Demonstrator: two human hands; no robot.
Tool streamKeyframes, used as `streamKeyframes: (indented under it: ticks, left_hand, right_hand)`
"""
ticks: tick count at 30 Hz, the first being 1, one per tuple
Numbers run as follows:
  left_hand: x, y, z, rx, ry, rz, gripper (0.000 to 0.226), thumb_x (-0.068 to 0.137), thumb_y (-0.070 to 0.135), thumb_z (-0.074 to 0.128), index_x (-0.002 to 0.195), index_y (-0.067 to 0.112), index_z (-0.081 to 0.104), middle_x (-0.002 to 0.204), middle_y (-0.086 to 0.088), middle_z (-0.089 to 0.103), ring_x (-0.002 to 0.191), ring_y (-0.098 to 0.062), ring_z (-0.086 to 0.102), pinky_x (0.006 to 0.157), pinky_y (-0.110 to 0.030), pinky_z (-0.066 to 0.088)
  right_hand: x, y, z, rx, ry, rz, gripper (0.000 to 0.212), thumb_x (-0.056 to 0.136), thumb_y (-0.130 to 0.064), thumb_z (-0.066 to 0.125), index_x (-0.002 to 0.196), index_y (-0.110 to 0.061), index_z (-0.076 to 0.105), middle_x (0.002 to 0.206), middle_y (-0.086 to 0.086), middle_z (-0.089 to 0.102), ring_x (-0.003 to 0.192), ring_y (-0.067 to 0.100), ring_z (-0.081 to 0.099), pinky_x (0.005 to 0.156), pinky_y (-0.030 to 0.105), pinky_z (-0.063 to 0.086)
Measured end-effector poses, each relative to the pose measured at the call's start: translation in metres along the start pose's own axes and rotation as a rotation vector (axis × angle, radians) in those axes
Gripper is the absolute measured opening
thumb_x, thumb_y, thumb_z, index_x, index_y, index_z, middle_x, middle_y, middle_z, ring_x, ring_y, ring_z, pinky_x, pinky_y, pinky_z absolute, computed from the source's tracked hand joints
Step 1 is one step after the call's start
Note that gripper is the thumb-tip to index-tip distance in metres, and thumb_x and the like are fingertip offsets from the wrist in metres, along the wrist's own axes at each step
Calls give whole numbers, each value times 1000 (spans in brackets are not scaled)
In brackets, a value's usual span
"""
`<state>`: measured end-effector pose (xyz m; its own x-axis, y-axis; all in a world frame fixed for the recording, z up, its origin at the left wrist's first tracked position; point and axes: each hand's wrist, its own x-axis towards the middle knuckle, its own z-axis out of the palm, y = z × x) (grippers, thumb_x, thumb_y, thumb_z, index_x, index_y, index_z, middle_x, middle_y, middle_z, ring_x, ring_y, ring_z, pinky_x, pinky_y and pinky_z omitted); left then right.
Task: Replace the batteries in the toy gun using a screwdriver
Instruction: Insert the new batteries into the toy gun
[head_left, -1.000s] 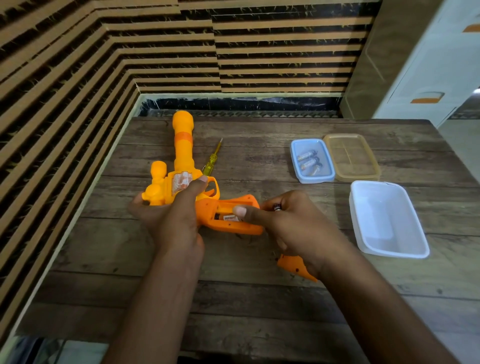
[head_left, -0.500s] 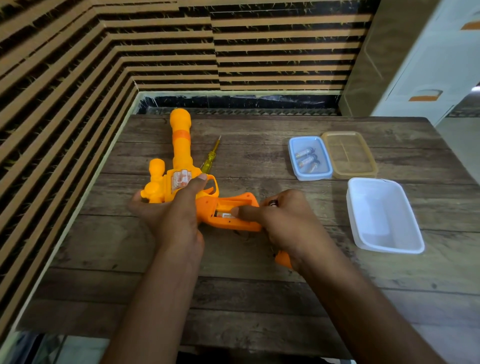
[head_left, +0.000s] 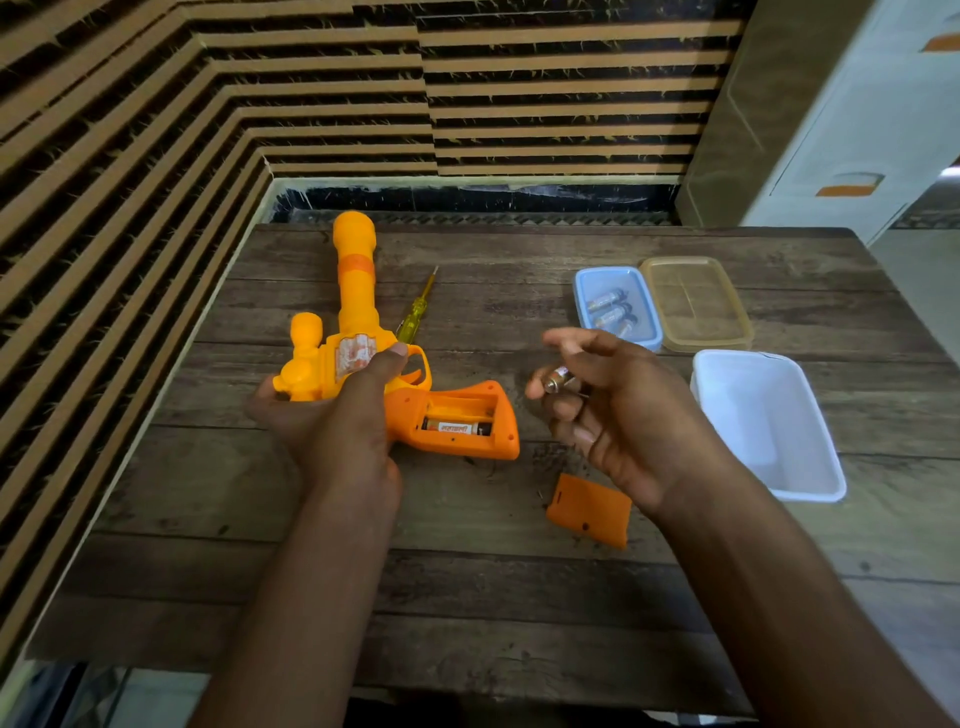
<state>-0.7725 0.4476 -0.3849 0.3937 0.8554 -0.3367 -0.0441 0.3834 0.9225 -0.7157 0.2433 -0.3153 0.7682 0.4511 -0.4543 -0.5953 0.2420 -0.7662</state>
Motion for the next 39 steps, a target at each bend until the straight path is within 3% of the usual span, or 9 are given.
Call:
streamKeyframes:
  ticks: [4, 10, 15, 20, 22, 26, 31, 35, 39]
  left_hand:
    - [1, -1, 1, 3, 19, 28, 120, 27, 37, 104, 136, 23, 58, 115, 6, 79, 94, -12, 80, 76, -45, 66]
    - [-2, 0, 0, -8, -27, -7, 124, 25, 44, 105, 140, 27, 59, 122, 15, 76, 99, -2, 77, 77, -38, 66]
    - [-8, 4, 1, -11, 51, 35, 122, 30, 36, 106, 140, 20, 55, 120, 0, 76, 96, -17, 80, 74, -48, 66]
    - [-12, 3, 3, 23, 47, 51, 122, 27, 42, 105, 137, 17, 57, 117, -1, 77, 94, -18, 80, 73, -48, 67]
    - [-13, 3, 3, 35, 57, 68, 118, 30, 39, 103, 137, 17, 56, 117, -2, 76, 94, -19, 80, 74, -49, 67]
    - [-22, 6, 6, 15, 74, 83, 120, 28, 35, 98, 137, 25, 51, 118, -1, 75, 95, -21, 79, 77, -51, 66]
    - [-21, 4, 7, 29, 78, 50, 119, 22, 43, 103, 131, 21, 61, 111, -1, 80, 92, -24, 81, 80, -55, 65]
    - [-32, 9, 9, 16, 50, -28, 55, 54, 18, 101, 103, 18, 78, 98, -2, 82, 84, -23, 81, 82, -51, 66]
    - [-44, 14, 10, -36, 47, -72, 43, 65, 5, 97, 102, 13, 77, 98, -6, 82, 85, -25, 82, 82, -52, 66]
  right_hand:
    - [2, 2, -3, -59, -20, -122, 15, 106, -20, 56, 96, -11, 49, 71, 15, 69, 50, 14, 49, 40, 19, 36]
    - [0, 9, 1, -285, -10, -358, 19, 105, -4, 56, 119, -5, 69, 82, 13, 75, 64, 17, 65, 50, 24, 49]
    - [4, 16, -1, -584, -100, -492, 33, 104, 4, 55, 130, -9, 70, 92, 12, 61, 62, 7, 62, 56, 22, 53]
    - [7, 22, 0, -941, -54, -717, 26, 90, -12, 79, 113, -24, 77, 93, -9, 71, 86, 6, 70, 78, 33, 59]
    - [6, 23, 2, -965, -43, -747, 14, 88, -14, 81, 98, -23, 77, 87, -12, 72, 82, 7, 68, 73, 29, 56]
    - [3, 23, 6, -1148, -122, -886, 15, 92, -2, 72, 100, -15, 75, 93, -7, 73, 89, 3, 63, 75, 11, 46]
    - [7, 28, 11, -1303, -224, -969, 19, 88, 4, 68, 101, -11, 66, 92, 0, 67, 87, 14, 59, 78, 27, 47]
    - [11, 35, 14, -1248, -213, -997, 21, 88, -7, 71, 107, -11, 64, 95, 5, 68, 88, 26, 64, 76, 47, 53]
    - [12, 41, 18, -1070, -114, -1013, 16, 84, -11, 81, 98, -13, 74, 88, 0, 74, 81, 12, 65, 75, 29, 51]
